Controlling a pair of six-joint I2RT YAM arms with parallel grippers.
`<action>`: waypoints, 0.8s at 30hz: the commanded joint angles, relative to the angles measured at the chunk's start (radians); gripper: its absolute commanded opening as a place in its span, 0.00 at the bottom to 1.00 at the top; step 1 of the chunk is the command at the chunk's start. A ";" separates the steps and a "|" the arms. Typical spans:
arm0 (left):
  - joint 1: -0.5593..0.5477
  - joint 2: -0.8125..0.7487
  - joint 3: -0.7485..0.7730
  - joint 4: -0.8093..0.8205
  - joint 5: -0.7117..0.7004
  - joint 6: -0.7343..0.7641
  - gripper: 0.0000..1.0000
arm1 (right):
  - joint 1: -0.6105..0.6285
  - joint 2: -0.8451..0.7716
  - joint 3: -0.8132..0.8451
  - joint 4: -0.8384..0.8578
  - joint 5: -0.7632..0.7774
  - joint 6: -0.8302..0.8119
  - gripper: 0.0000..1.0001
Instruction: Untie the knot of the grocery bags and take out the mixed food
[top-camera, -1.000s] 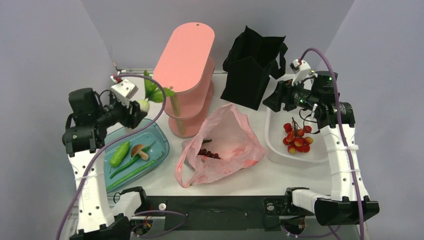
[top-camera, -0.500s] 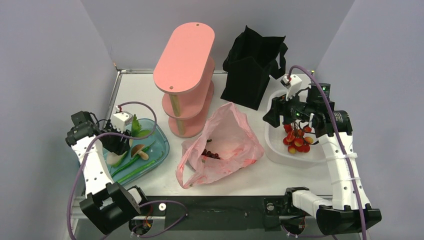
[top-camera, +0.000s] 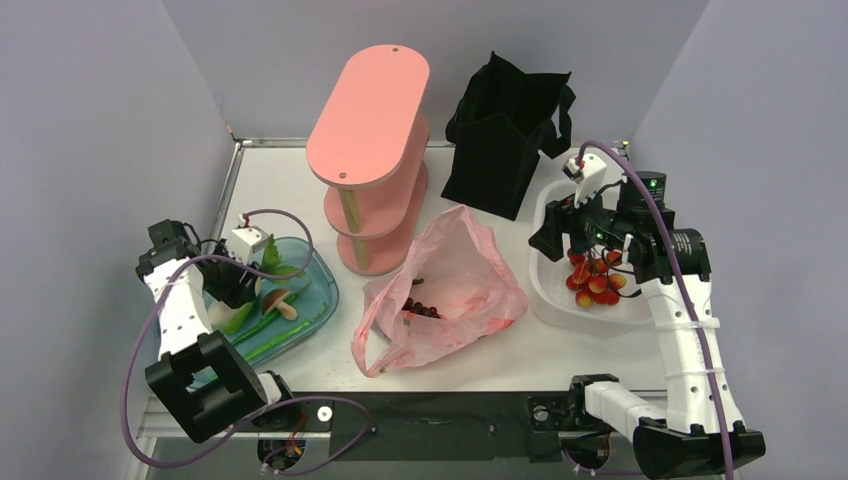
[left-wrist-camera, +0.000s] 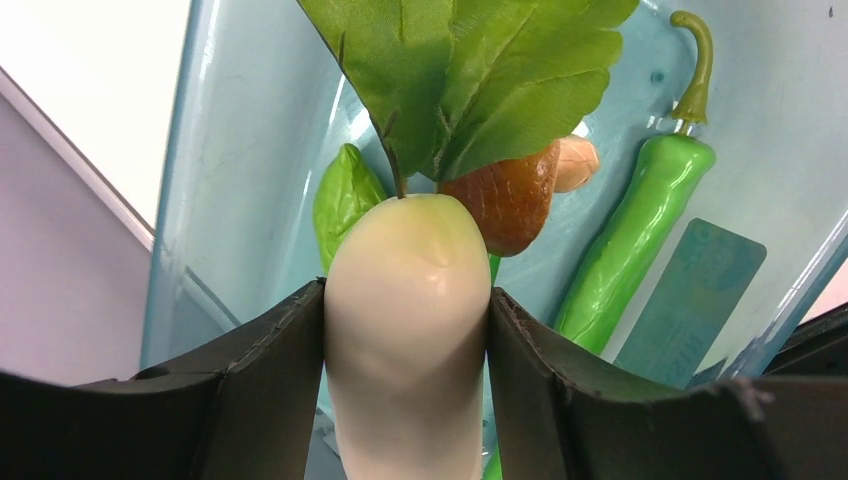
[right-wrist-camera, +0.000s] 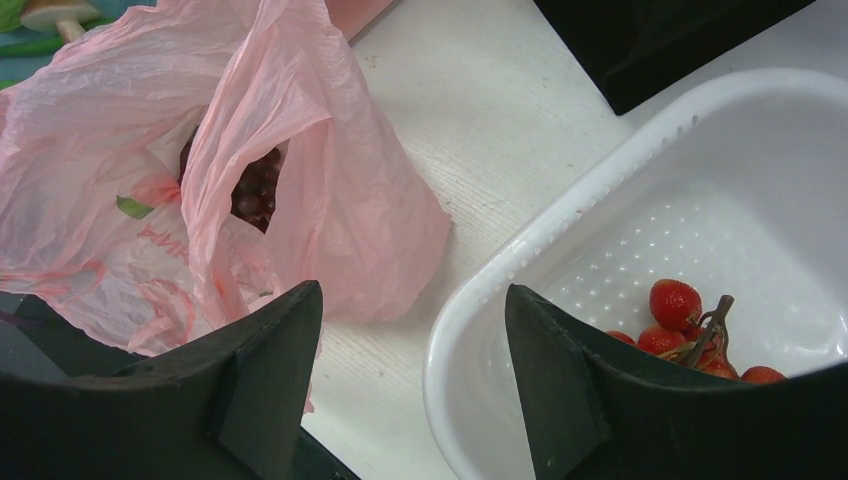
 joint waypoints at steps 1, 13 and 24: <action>0.004 -0.035 0.085 -0.036 0.078 0.018 0.51 | 0.005 0.001 0.010 0.019 0.003 -0.014 0.64; -0.048 -0.030 0.168 -0.132 0.118 -0.020 0.68 | 0.004 0.018 0.024 0.020 -0.002 -0.013 0.65; -0.114 -0.125 0.222 -0.088 0.175 -0.157 0.85 | 0.005 0.012 0.014 0.020 0.005 -0.013 0.65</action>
